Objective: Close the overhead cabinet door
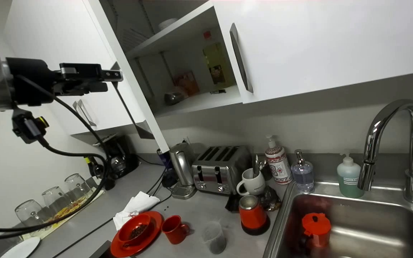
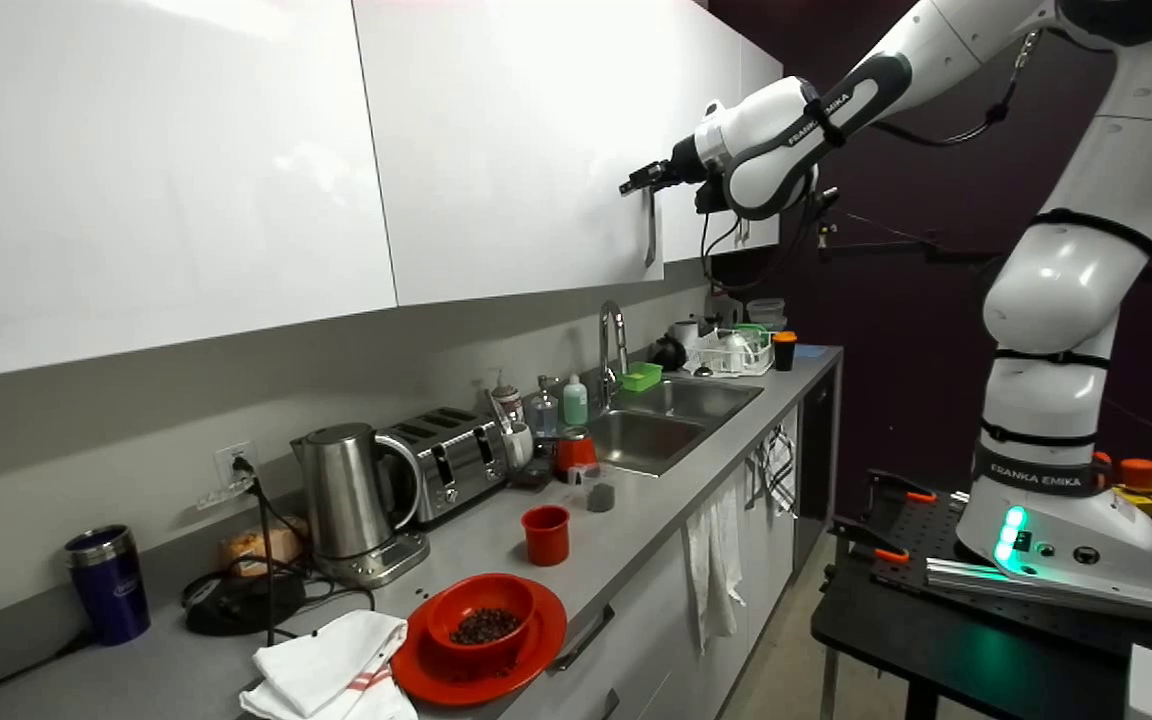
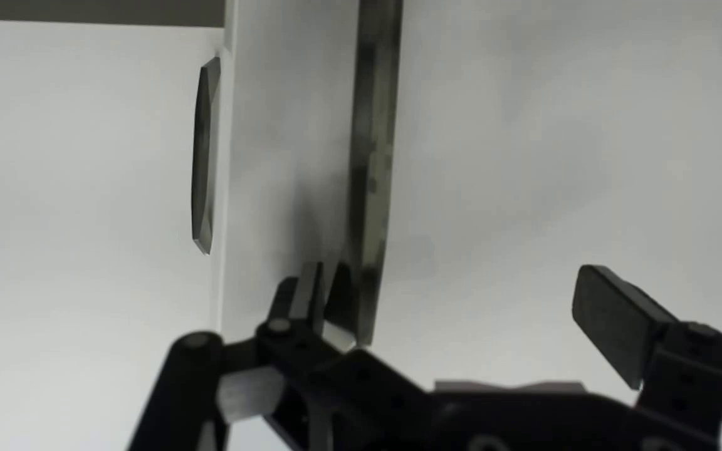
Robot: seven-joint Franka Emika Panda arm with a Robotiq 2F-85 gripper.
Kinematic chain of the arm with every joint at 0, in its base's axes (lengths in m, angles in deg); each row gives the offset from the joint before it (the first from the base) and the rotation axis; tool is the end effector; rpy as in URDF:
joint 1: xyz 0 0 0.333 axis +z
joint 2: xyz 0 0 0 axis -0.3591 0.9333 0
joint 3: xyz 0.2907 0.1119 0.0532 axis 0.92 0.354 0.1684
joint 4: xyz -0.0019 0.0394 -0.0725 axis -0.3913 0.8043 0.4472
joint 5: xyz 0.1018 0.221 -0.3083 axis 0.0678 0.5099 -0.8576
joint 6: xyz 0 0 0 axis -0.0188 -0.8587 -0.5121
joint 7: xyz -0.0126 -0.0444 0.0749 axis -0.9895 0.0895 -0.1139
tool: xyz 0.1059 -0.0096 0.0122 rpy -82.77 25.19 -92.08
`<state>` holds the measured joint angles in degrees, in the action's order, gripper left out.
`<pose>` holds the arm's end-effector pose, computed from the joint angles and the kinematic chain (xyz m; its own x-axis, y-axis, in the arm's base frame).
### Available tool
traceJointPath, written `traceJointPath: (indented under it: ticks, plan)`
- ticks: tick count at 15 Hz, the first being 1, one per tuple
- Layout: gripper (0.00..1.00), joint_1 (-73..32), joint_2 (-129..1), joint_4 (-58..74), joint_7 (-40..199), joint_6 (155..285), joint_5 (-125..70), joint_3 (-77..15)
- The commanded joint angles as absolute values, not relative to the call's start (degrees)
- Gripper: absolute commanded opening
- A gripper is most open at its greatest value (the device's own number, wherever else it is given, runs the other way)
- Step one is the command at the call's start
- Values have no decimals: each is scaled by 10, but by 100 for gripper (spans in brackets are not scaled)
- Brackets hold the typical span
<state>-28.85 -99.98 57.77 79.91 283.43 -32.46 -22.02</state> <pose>0.4658 -0.0014 0.5779 0.2583 0.0744 0.9632 0.0037 -0.9971 0.0761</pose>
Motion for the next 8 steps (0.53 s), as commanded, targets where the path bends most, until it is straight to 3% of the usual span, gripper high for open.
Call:
traceJointPath:
  ticks: [1,8]
  plan:
    - [100,-316,-1023,582,811,2838,-294,-179]
    - [100,-319,-1015,579,799,2834,-310,-186]
